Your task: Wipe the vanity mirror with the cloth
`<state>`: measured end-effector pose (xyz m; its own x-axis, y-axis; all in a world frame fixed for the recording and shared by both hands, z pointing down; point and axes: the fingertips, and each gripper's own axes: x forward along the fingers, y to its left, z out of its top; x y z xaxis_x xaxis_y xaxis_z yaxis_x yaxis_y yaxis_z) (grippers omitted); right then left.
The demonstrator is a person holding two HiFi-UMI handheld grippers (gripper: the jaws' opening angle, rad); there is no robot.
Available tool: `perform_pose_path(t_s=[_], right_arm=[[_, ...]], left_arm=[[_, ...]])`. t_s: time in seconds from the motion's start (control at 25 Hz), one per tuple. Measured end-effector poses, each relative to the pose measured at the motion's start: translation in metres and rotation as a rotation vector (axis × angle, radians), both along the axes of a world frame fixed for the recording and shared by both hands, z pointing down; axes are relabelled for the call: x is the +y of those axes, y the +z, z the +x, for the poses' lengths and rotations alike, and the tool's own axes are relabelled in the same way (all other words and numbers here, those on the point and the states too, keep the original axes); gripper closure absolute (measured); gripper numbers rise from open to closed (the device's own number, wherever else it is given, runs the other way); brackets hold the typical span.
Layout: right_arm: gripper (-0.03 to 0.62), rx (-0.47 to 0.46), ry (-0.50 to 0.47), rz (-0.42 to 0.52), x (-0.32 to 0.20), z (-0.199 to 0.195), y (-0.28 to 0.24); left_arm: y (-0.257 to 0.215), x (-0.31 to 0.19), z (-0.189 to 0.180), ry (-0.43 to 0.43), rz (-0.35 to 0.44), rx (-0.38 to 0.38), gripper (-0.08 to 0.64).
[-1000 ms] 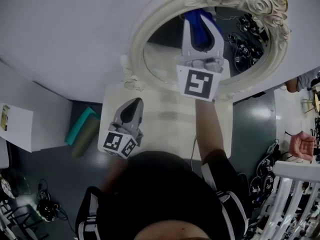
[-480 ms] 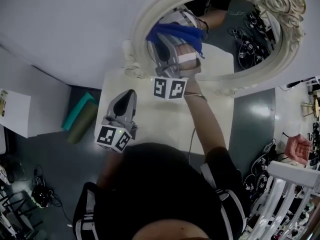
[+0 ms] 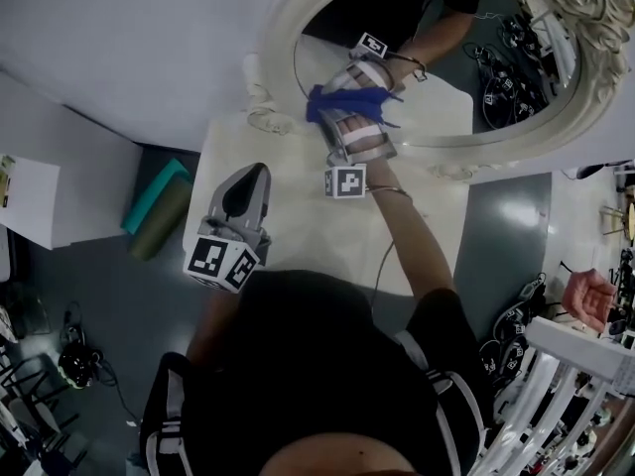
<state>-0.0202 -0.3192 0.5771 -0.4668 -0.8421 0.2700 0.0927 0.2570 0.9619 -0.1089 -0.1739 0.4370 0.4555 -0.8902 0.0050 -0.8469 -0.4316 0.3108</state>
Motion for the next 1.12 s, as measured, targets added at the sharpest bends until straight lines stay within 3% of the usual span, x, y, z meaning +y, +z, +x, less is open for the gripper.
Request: perform_pose_path(t_s=[0.16,0.36,0.48,0.64,0.8,1.12], right_arm=[[0.534,0.082,0.017,-0.091,0.008,0.048,0.062],[0.541,0.049,0.102,-0.259,0.011,0.105,0.101],[0.540,0.038,0.128,-0.300,0.011,0.104,0.102],[0.534,-0.017,0.121,-0.271,0.016,0.097,0.089],[0.534,-0.360,0.142,-0.251,0.024,0.092,0.029],[0.532,-1.254,0.150,-0.189,0.051,0.120,-0.144]], left_arm=[[0.003,0.008,0.002,-0.022,-0.021,-0.018,0.549],[0.015,0.012,-0.005,-0.050,-0.040,-0.025,0.549],[0.016,0.010,-0.003,-0.047,-0.038,-0.017,0.549],[0.006,0.009,0.010,-0.008,-0.011,-0.010,0.549],[0.000,0.008,0.019,0.021,0.007,-0.011,0.549],[-0.012,0.005,0.028,0.067,0.045,-0.007,0.549]])
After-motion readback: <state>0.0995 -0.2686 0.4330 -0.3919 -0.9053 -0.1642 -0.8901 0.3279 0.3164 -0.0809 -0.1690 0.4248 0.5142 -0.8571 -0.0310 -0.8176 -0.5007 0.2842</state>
